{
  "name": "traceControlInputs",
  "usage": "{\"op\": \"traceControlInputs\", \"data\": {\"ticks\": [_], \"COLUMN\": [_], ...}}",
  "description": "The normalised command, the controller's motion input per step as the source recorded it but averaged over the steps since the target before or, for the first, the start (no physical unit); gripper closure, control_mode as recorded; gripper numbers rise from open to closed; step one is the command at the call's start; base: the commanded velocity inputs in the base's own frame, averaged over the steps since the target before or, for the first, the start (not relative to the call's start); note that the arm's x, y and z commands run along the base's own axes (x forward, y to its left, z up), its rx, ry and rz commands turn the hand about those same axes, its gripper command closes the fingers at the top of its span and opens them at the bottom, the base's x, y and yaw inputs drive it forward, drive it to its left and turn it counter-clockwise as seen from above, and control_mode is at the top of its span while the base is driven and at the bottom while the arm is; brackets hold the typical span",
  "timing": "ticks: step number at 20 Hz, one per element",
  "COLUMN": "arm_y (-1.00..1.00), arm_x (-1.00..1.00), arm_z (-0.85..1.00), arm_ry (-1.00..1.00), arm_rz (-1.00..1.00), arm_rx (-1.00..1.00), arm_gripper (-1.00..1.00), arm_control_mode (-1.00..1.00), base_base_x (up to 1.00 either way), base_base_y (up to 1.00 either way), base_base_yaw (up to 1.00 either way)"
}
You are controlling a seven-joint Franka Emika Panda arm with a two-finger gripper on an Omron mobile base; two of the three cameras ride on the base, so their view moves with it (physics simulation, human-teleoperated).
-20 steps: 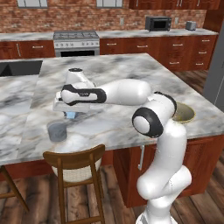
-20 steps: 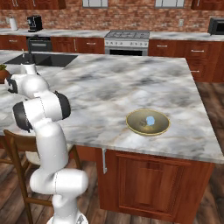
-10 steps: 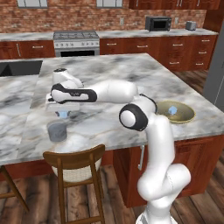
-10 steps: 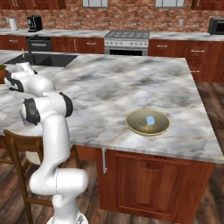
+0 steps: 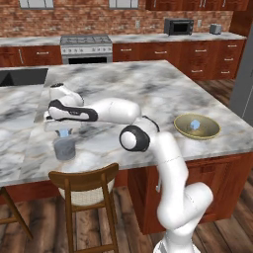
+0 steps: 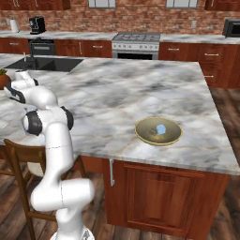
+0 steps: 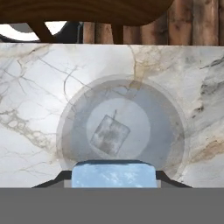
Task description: There are four ice cubes in the ice bowl. Place two ice cubes in each glass of water.
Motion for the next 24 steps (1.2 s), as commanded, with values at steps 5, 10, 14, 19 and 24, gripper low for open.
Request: {"op": "traceControlInputs", "data": {"ticks": [5,10,14,19,24], "arm_y": [0.04,0.00,-0.03,-0.01,-0.02], "arm_x": [0.15,-0.01,-0.16,-0.17,-0.22], "arm_z": [-0.25,-0.29,-0.30,-0.42,-0.61], "arm_ry": [0.00,0.02,0.05,0.03,0.00], "arm_rz": [0.00,0.00,0.00,0.00,0.00], "arm_rx": [0.00,0.00,0.00,0.00,0.00], "arm_gripper": [1.00,1.00,1.00,1.00,1.00], "arm_control_mode": [-1.00,-1.00,-1.00,-1.00,-1.00], "base_base_x": [0.00,0.00,0.00,0.00,0.00], "base_base_y": [0.00,0.00,0.00,0.00,0.00], "base_base_yaw": [0.00,0.00,0.00,0.00,0.00]}}
